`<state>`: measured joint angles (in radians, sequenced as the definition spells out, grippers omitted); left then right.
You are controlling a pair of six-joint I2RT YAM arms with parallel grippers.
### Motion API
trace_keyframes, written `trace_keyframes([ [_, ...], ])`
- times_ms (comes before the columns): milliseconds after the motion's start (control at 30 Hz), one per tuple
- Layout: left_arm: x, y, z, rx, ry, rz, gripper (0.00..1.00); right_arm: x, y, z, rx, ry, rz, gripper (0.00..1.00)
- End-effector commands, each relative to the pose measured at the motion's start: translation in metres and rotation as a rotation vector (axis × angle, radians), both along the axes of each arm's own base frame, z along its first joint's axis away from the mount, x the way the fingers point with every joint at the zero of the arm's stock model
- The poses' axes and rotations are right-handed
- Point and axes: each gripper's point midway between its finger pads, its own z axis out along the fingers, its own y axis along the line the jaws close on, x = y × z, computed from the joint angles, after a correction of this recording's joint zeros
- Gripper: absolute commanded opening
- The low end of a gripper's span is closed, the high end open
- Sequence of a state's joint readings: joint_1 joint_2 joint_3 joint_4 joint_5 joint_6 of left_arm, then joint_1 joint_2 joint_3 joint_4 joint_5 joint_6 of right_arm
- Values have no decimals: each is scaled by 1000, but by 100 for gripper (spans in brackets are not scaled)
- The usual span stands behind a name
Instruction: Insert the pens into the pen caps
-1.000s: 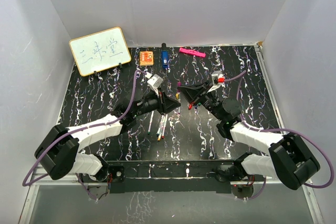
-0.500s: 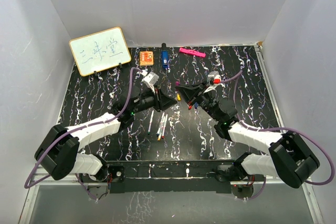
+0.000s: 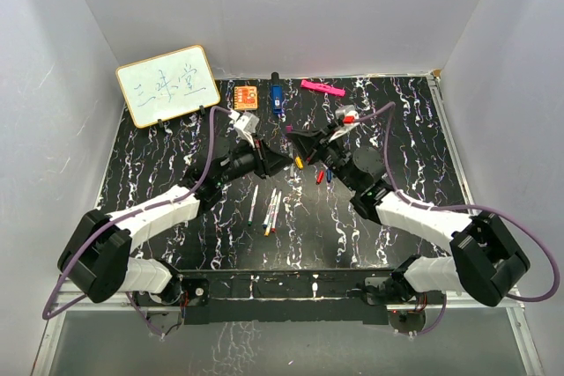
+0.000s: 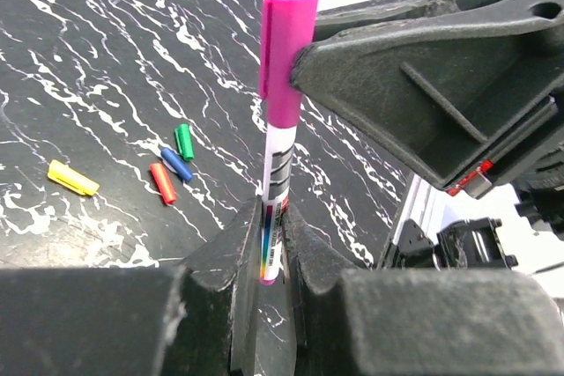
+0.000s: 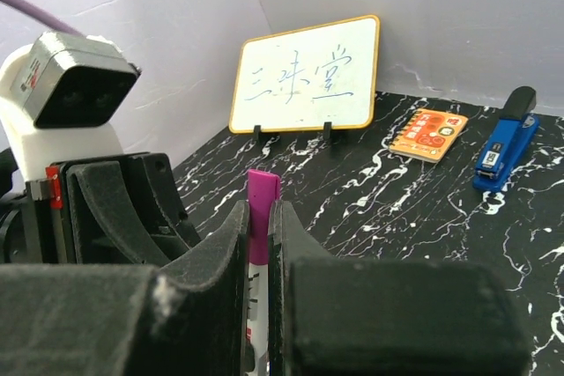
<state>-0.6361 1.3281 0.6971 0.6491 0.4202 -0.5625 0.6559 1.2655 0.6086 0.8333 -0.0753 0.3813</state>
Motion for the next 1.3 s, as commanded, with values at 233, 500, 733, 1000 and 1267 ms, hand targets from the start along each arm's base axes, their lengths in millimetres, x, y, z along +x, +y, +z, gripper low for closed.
trace_keyframes([
  [233, 9, 23, 3, 7, -32, 130, 0, 31, 1, 41, 15, -62, -115, 65],
  [500, 31, 43, -45, 236, 41, 252, 0, 26, -35, 66, 105, -110, -256, 98],
  [733, 72, 85, -74, 359, 139, 413, 0, 41, -58, 74, 112, -61, -386, 98],
  [1000, 112, 119, -118, 592, 312, 510, 0, 37, -93, 66, 194, -122, -523, 88],
  [1267, 130, 130, -168, 680, 499, 485, 0, 49, -115, 40, 139, -5, -681, 98],
])
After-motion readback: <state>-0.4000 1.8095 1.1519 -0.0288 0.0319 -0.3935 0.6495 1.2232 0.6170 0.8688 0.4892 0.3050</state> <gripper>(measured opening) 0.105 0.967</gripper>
